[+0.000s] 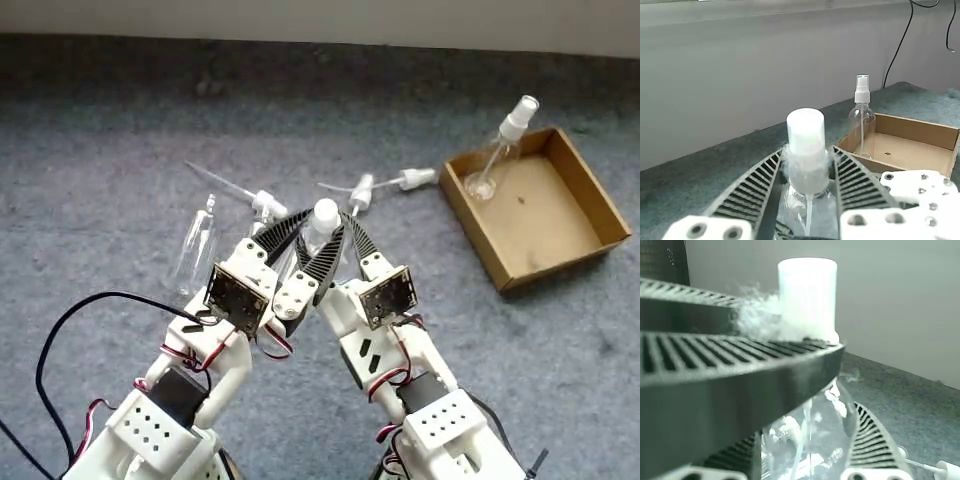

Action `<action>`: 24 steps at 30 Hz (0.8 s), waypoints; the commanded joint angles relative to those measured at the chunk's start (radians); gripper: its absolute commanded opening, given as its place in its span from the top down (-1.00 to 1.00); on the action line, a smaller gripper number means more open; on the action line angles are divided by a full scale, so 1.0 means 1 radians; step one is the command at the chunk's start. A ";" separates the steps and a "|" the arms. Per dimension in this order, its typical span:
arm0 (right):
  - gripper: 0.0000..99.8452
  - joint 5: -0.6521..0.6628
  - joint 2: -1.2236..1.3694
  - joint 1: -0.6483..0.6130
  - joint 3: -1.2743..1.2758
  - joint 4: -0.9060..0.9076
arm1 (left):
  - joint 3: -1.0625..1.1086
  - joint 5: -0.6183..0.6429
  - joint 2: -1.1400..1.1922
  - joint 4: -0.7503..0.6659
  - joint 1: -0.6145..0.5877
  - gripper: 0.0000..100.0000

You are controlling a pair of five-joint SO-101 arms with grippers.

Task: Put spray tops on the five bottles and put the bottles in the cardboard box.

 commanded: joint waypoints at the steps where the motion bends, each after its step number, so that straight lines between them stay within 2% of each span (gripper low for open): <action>1: 0.80 0.008 -0.021 0.008 0.105 -0.015 | -0.005 -0.014 0.005 -0.011 -0.019 0.96; 5: 0.80 0.008 -0.021 0.008 0.105 -0.015 | -0.005 -0.014 0.007 -0.011 -0.019 0.79; 19: 0.80 0.009 -0.019 0.008 0.105 -0.013 | -0.027 -0.012 0.005 -0.008 -0.050 0.78; 24: 0.80 0.009 -0.018 0.010 0.105 -0.013 | -0.116 -0.012 0.005 0.155 -0.044 0.78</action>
